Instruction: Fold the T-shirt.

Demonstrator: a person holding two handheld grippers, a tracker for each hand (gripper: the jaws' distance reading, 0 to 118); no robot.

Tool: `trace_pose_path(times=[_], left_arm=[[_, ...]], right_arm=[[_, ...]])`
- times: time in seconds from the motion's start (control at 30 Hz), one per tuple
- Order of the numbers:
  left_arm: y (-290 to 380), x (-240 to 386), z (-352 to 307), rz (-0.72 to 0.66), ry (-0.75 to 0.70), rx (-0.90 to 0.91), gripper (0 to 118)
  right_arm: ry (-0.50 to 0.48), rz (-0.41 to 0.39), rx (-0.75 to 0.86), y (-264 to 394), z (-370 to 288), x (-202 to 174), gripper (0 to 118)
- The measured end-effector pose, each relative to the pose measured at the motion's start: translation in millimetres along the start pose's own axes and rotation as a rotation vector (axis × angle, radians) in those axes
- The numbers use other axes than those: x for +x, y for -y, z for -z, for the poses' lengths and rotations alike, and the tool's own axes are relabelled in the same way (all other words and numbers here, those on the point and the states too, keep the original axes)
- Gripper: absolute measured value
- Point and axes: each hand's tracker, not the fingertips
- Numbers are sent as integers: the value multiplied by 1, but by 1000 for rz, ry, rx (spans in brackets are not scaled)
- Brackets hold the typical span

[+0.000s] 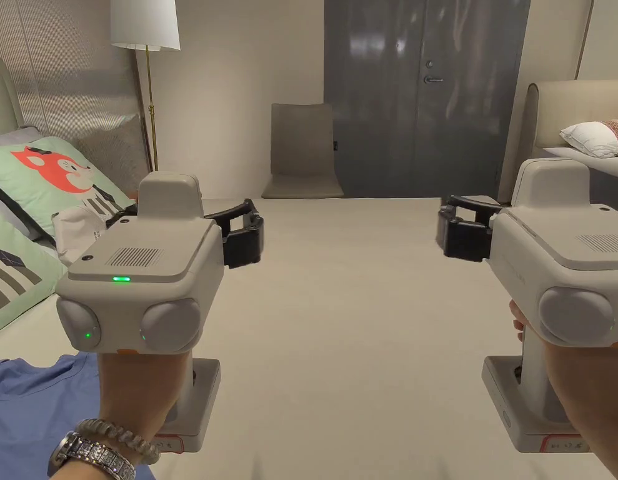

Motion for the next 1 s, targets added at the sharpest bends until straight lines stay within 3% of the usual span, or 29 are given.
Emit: trace_pose_path(times=[0.03, 0.07, 0.13, 0.2, 0.5, 1.0], left_arm=[[0, 1, -1, 5, 0, 4, 20], [0, 4, 0, 19, -11, 5, 0], [1, 6, 1, 22, -24, 5, 0], [1, 6, 1, 8, 5, -7, 0], [-7, -18, -7, 15, -45, 1, 0], [-16, -183, -84, 80, -465, -25, 0]], right_arm=[[0, -3, 7, 0, -1, -1, 15], [17, -16, -1, -1, 0, -2, 3], [57, -18, -3, -1, 1, -4, 1], [3, 1, -22, -2, 1, -3, 1], [-36, -20, -22, -1, 10, -26, 1], [-417, 54, -11, -2, 34, -196, 1]])
